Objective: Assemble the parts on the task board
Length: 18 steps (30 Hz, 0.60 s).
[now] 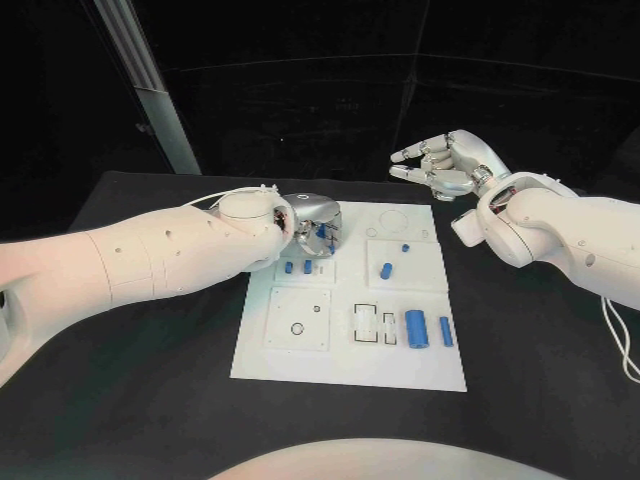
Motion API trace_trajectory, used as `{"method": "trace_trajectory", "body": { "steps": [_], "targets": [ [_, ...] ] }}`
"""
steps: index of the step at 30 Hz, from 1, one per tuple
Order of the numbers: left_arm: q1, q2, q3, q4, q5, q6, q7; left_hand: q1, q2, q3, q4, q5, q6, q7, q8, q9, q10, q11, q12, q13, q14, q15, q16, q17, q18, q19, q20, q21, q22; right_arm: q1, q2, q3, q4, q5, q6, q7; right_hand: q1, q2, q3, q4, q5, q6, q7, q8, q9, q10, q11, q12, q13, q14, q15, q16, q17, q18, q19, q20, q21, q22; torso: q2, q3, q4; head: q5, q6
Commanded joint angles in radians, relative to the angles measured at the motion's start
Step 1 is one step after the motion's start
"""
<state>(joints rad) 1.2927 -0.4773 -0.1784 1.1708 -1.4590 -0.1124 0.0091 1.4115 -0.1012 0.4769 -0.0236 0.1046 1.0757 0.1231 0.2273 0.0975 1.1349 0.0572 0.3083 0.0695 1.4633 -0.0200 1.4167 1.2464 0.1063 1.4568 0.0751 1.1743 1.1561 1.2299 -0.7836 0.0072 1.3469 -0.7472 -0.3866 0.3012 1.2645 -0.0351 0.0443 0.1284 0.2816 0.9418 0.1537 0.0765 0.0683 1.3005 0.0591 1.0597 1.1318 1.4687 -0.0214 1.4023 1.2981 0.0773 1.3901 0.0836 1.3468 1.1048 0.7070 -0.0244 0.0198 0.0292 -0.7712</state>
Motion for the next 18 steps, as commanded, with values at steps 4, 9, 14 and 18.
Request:
{"method": "trace_trajectory", "body": {
  "steps": [4, 9, 14, 18],
  "targets": [
    [0.000, -0.018, 0.015, 0.026, -0.005, -0.067, 0.008, -0.013, -0.001, 0.010, -0.004, -0.002, 0.007, 0.003, -0.008, -0.001, 0.011, 0.001, -0.011, 0.000, 0.044, -0.005, 0.000, -0.003, -0.013, 0.006, -0.002, 0.007, 0.005, 0.002, 0.001, 0.001, 0.000, 0.004, 0.005, 0.011, 0.002, 0.011, -0.006, 0.001, 0.003, -0.001, -0.004, 0.005, 0.001, -0.005, 0.000, -0.005, -0.001, 0.043, 0.001, -0.005, -0.001, 0.010, -0.005, 0.000, -0.003, -0.001, -0.001, 0.0000, 0.0019, -0.003, 0.005],
    [0.000, -0.046, 0.040, 0.056, 0.003, -0.085, 0.009, -0.015, -0.003, 0.014, -0.006, -0.001, 0.008, 0.003, -0.010, -0.001, 0.013, 0.001, -0.015, 0.000, 0.044, -0.005, 0.001, -0.004, -0.014, 0.006, -0.002, 0.009, 0.006, 0.002, 0.002, 0.001, -0.003, 0.004, 0.006, 0.012, 0.002, 0.012, -0.006, 0.001, 0.003, -0.001, -0.004, 0.005, 0.001, -0.004, 0.000, -0.005, 0.000, 0.044, 0.001, -0.005, -0.001, 0.010, -0.004, 0.000, -0.004, -0.001, -0.001, -0.0003, 0.0028, -0.001, 0.008],
    [0.002, -0.090, 0.050, 0.086, 0.028, -0.088, 0.004, -0.017, -0.006, 0.017, -0.008, -0.001, 0.009, 0.003, -0.011, -0.002, 0.016, 0.001, -0.019, 0.000, 0.045, -0.005, 0.001, -0.003, -0.014, 0.007, -0.002, 0.010, 0.008, 0.002, 0.001, 0.001, -0.004, 0.004, 0.007, 0.012, 0.003, 0.014, -0.005, 0.000, 0.004, 0.000, -0.005, 0.005, 0.001, -0.003, 0.000, -0.002, 0.001, 0.044, 0.001, -0.005, 0.000, 0.010, -0.004, 0.000, -0.004, -0.001, -0.002, 0.0002, 0.0027, 0.001, 0.010],
    [0.002, -0.128, 0.052, 0.109, 0.037, -0.082, 0.000, -0.019, -0.008, 0.018, -0.010, -0.001, 0.011, 0.003, -0.012, -0.002, 0.018, 0.001, -0.022, 0.001, 0.045, -0.005, 0.001, -0.003, -0.014, 0.007, -0.001, 0.011, 0.009, 0.002, -0.001, 0.001, -0.005, 0.004, 0.007, 0.012, 0.003, 0.014, -0.005, 0.000, 0.004, 0.000, -0.005, 0.005, 0.001, -0.003, 0.000, -0.002, 0.001, 0.044, 0.001, -0.005, 0.000, 0.010, -0.004, 0.000, -0.004, -0.001, 0.000, -0.0009, 0.0026, 0.002, 0.012]
  ]
}}
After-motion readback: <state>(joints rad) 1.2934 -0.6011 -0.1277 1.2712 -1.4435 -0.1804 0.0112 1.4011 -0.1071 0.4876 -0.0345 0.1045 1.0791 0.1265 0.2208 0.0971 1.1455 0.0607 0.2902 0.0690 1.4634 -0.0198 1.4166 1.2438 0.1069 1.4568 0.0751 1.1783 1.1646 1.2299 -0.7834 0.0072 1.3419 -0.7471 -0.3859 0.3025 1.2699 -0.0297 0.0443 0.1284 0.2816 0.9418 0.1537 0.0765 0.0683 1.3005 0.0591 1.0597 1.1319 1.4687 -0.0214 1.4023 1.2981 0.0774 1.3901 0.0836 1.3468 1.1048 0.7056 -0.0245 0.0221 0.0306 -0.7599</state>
